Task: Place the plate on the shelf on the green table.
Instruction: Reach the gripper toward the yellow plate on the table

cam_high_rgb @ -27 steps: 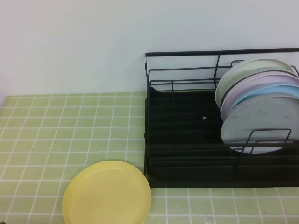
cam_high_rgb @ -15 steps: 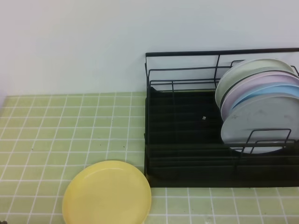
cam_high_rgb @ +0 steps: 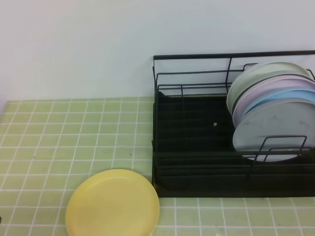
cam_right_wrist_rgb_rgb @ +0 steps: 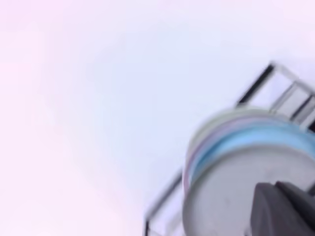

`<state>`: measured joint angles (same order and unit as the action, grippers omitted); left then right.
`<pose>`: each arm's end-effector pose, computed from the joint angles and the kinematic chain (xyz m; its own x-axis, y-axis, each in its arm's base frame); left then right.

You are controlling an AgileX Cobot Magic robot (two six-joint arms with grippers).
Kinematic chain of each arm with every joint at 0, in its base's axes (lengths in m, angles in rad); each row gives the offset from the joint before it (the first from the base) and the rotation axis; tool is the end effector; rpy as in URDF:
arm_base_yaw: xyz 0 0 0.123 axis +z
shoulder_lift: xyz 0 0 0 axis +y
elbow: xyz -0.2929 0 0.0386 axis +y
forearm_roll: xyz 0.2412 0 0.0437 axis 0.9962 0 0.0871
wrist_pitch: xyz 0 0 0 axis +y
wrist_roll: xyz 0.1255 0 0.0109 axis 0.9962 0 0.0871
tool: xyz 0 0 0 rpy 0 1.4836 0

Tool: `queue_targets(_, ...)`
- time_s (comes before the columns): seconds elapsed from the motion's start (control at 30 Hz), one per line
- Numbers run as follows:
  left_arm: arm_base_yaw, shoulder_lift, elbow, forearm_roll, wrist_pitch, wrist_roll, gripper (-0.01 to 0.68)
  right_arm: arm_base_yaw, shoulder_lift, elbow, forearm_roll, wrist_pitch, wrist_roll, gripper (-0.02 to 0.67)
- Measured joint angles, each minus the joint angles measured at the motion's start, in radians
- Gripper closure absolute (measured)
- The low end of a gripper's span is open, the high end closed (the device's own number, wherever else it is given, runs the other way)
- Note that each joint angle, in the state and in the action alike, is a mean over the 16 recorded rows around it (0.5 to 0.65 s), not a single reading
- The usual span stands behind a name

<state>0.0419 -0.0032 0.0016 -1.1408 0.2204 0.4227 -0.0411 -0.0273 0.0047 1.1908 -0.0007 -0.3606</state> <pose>0.0725 -0.0221 0.2042 -0.1058 -0.6429 -0.7586 0.1168 0.7496 -0.6515 0.0715 -0.0030 0.2165 0.1048 0.7344 -0.6706 -0.0528 0.6775 0.7336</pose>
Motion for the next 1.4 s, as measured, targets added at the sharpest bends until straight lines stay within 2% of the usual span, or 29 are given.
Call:
queue_targets(0.13, 0.0, 0.0, 0.0, -0.156, -0.018, 0.001, 0.673, 0.0, -0.002, -0.001, 0.153, -0.064, -0.033, 0.651)
queue_targets(0.23, 0.0, 0.0, 0.0, -0.248, -0.02, 0.001, 0.673, 0.0, -0.002, 0.0, 0.206, -0.082, -0.061, 0.651)
queue_targets(0.4, 0.0, 0.0, 0.0, -0.349, 0.002, 0.009, 0.673, 0.0, -0.002, 0.001, 0.225, -0.042, -0.117, 0.651)
queue_targets(0.67, 0.0, 0.0, -0.006, -0.382, 0.107, 0.118, 0.673, 0.0, -0.002, -0.052, 0.241, 0.127, -0.301, 0.651)
queue_targets(0.87, 0.0, 0.003, -0.048, -0.351, 0.189, 0.226, 0.673, 0.0, 0.007, -0.173, 0.231, 0.242, -0.52, 0.651)
queue_targets(1.07, 0.0, 0.045, -0.12, -0.245, 0.228, 0.288, 0.673, 0.0, 0.072, -0.318, 0.151, 0.34, -0.695, 0.651)
queue_targets(1.2, 0.0, 0.107, -0.174, -0.155, 0.233, 0.291, 0.673, 0.0, 0.162, -0.394, 0.069, 0.403, -0.728, 0.651)
queue_targets(1.4, 0.0, 0.247, -0.238, -0.017, 0.252, 0.266, 0.673, 0.003, 0.33, -0.45, -0.045, 0.493, -0.683, 0.651)
